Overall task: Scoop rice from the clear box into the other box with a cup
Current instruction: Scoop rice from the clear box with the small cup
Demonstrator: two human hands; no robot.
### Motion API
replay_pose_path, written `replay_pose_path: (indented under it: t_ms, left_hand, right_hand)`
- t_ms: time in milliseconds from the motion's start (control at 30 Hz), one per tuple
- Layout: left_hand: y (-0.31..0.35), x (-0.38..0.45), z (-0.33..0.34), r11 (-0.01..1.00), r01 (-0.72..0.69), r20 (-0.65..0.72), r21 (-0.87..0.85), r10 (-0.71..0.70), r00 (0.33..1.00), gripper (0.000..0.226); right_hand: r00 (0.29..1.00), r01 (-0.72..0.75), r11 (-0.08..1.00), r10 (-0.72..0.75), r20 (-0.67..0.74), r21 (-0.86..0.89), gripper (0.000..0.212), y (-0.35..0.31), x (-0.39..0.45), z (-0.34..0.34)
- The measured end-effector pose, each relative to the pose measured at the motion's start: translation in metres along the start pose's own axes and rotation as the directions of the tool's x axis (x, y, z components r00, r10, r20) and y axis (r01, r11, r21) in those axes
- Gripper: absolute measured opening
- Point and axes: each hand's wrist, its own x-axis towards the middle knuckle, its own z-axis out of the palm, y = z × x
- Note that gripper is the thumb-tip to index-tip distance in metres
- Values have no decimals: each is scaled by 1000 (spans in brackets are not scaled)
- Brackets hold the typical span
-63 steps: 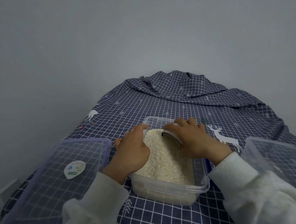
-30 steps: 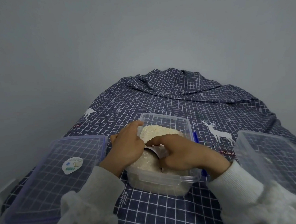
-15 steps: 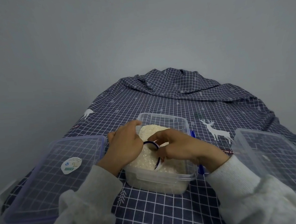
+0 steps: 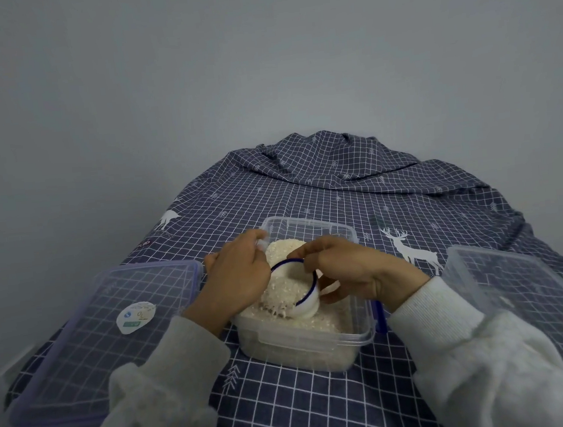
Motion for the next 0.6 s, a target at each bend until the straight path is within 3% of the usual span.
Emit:
replay_pose_path:
  t_ms: [300,467,600]
  left_hand:
    - [5,2,-9,999,9,-48,-35,-11,999,35]
    - [14,2,-12,987,-10,-63,-157,0,998,33]
    - [18,5,-11,973,-15,-49,-231,3,999,32]
  right_hand:
    - [997,-62,955,44,67,290,27,1,-1,-15]
    - [993,-99,898,59,105,429,35,4,-2,-22]
    - [989,-105,842,31,148,530,24,5,-5,-29]
